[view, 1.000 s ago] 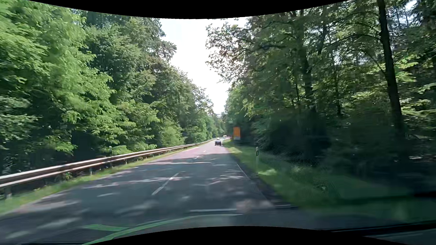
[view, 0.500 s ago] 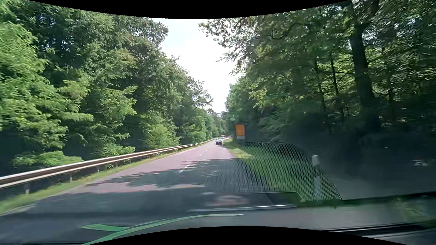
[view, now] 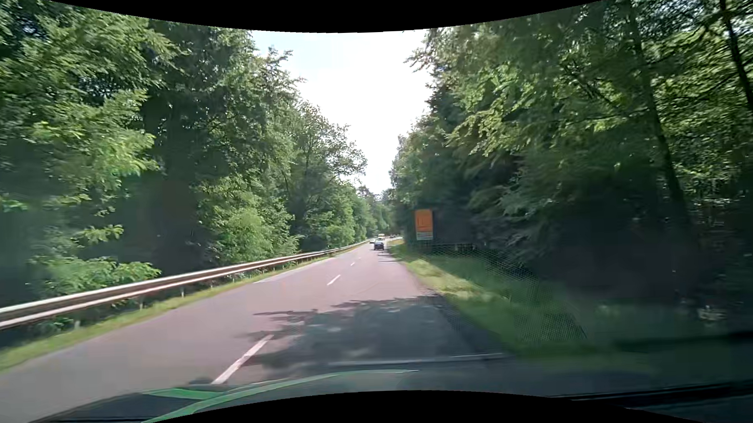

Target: Follow the waypoints while adhering to traffic rules and regulations

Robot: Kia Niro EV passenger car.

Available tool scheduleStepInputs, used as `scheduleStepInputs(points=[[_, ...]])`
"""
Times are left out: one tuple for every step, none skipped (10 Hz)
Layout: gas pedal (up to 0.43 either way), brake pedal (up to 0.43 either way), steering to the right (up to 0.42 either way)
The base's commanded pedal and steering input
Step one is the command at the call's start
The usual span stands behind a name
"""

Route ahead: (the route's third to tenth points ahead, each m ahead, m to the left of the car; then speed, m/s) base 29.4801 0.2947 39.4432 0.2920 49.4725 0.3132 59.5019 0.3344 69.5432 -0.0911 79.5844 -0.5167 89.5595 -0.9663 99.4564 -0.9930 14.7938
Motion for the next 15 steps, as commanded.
scheduleStepInputs(points=[[0.079,0.0,0.0],[0.079,0.0,0.0],[0.079,0.0,0.0],[0.079,0.0,0.001],[0.079,0.0,0.002],[0.079,0.0,0.003],[0.079,0.0,0.003],[0.087,0.0,0.003],[0.087,0.0,0.003],[0.087,0.0,0.003],[0.087,0.0,0.003],[0.087,0.0,0.003],[0.087,0.0,0.002],[0.087,0.0,0.002],[0.098,0.0,0.002]])
